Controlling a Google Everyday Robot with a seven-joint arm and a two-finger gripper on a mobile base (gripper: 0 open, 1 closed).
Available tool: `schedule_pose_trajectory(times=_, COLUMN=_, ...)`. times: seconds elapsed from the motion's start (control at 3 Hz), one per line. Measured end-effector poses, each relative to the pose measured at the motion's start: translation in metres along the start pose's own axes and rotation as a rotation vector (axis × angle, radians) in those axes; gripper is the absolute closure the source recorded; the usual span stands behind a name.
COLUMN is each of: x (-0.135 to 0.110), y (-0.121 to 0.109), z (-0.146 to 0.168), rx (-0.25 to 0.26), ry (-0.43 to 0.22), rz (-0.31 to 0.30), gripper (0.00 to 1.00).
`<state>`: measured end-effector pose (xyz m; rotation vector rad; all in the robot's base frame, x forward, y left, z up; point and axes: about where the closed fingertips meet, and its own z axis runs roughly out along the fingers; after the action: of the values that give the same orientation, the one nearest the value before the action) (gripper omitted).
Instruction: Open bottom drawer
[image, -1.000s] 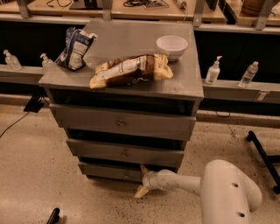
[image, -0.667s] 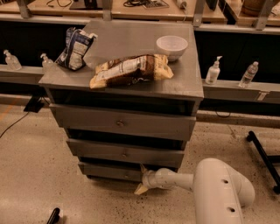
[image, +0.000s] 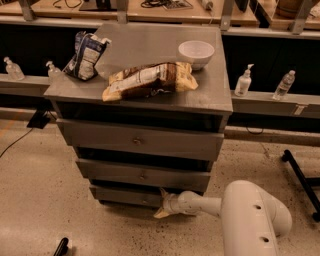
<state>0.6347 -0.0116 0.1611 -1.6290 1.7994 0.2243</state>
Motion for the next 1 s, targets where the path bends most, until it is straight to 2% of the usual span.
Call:
schedule_pose_trajectory(times=0.67, x=-0.0013, y=-0.0006, z=-0.0017, rx=0.000, ry=0.000, rz=0.000, gripper=0.36)
schedule_pose_trajectory(times=1.0, x=-0.0029, y=-0.0014, z=-0.0037, rx=0.000, ry=0.000, rz=0.000, gripper=0.33)
